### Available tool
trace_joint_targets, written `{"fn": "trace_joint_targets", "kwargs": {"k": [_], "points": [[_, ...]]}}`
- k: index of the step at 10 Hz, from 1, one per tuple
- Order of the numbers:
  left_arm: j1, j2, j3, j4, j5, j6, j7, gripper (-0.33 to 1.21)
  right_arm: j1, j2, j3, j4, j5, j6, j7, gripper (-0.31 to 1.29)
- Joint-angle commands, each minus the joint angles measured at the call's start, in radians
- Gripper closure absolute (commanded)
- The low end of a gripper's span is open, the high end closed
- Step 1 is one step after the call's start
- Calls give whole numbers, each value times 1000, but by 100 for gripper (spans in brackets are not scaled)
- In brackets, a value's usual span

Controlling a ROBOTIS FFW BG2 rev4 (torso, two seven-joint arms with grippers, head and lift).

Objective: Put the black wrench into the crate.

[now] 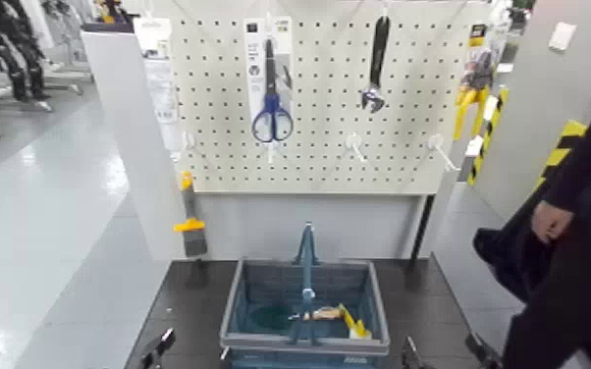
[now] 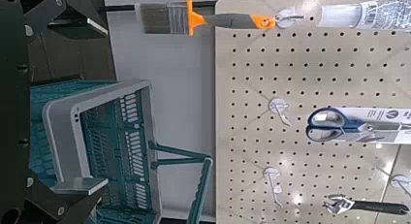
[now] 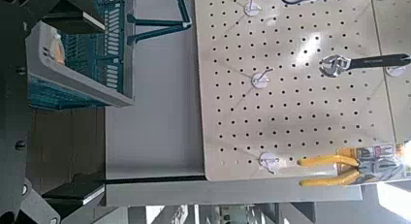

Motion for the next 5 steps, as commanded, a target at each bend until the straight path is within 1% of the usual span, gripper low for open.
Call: {"fn": "trace_joint_targets", "kwargs": {"k": [1, 3, 5], "points": [[-5, 3, -5, 0, 1, 1, 0, 21, -78, -2, -31, 13, -15, 70, 55, 14], [-11, 1, -5, 2, 1, 5, -3, 21, -138, -11, -36, 26, -33, 95, 92, 14], [-21, 3, -8, 6, 1, 6, -11, 21, -213, -20, -40, 44, -33, 105, 135, 14]]}}
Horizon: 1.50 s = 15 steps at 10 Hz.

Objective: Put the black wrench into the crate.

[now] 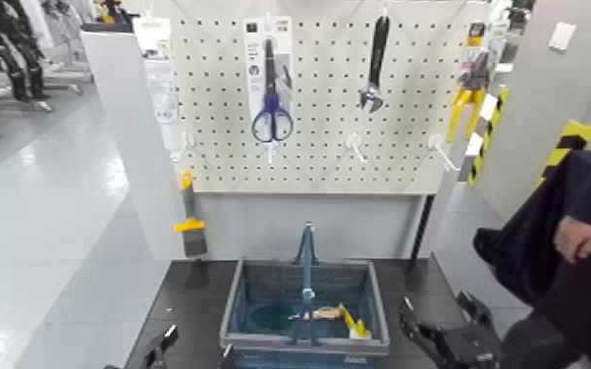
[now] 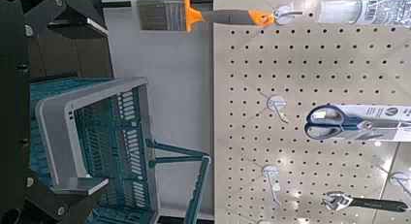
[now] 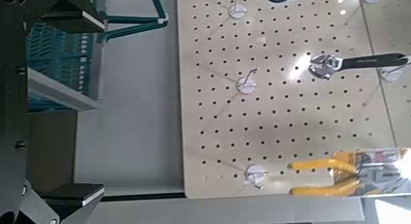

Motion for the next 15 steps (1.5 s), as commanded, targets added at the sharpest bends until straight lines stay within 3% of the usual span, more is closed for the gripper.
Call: {"fn": "trace_joint_targets", "kwargs": {"k": [1, 6, 9, 13, 15], "points": [[-11, 2, -3, 4, 2, 5, -7, 21, -91, -14, -3, 18, -1, 16, 26, 14], [-20, 5, -10, 9, 5, 6, -12, 21, -262, -19, -12, 41, 5, 79, 108, 15], [-29, 12, -21, 9, 9, 9, -12, 21, -347, -20, -12, 79, 5, 80, 141, 15], [-38, 18, -33, 13, 14, 11, -12, 21, -497, -42, -13, 140, 6, 79, 187, 15], [-43, 18, -38, 15, 14, 11, -12, 21, -558, -54, -10, 177, -15, 89, 220, 15]]}}
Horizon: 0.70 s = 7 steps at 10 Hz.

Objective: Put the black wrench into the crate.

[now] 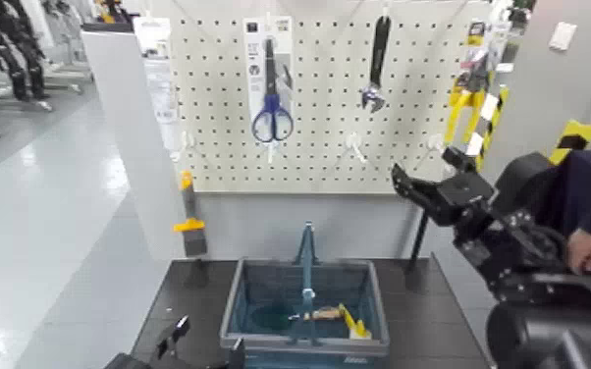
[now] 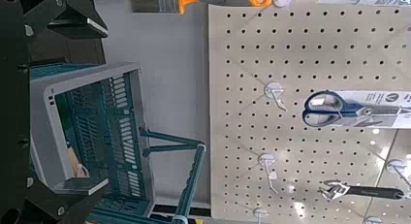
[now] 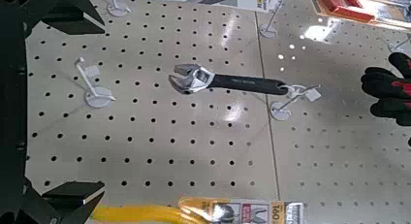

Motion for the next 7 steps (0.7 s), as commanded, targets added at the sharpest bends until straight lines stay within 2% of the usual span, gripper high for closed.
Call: {"fn": "trace_joint_targets", "kwargs": {"k": [1, 7], "points": [[-6, 0, -5, 3, 0, 0, 0, 21, -80, -14, 3, 50, -34, 6, 32, 15], [-19, 2, -14, 6, 2, 0, -6, 21, -258, -35, 35, 186, -115, 0, 117, 16]]}}
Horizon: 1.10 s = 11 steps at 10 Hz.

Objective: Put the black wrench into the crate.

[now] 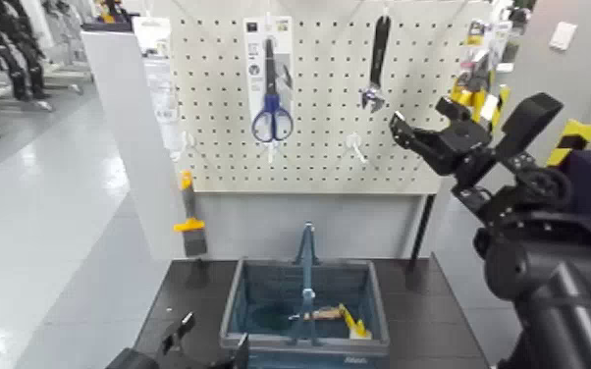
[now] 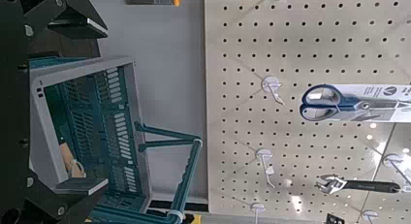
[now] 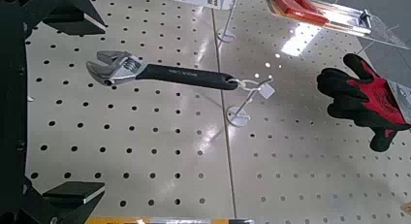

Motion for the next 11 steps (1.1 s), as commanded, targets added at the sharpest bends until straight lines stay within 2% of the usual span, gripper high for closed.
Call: {"fn": "trace_joint_targets", "kwargs": {"k": [1, 3, 7, 8, 9, 11], "points": [[-6, 3, -5, 1, 1, 0, -1, 21, -71, -6, 27, 69, -33, -9, 26, 17], [-7, 3, -5, 4, 1, -2, -1, 21, -128, -10, 51, 128, -64, -24, 56, 17], [-15, 5, -8, 9, 6, -3, -4, 21, -196, -10, 88, 209, -87, -14, 118, 20], [-20, 3, -10, 10, 6, -3, -8, 21, -205, -8, 91, 224, -91, -15, 125, 30], [-20, 5, -10, 12, 6, -3, -11, 21, -209, -8, 96, 227, -90, -14, 127, 49], [-21, 5, -8, 12, 6, -3, -12, 21, -229, -6, 103, 250, -96, -4, 161, 104]]}}
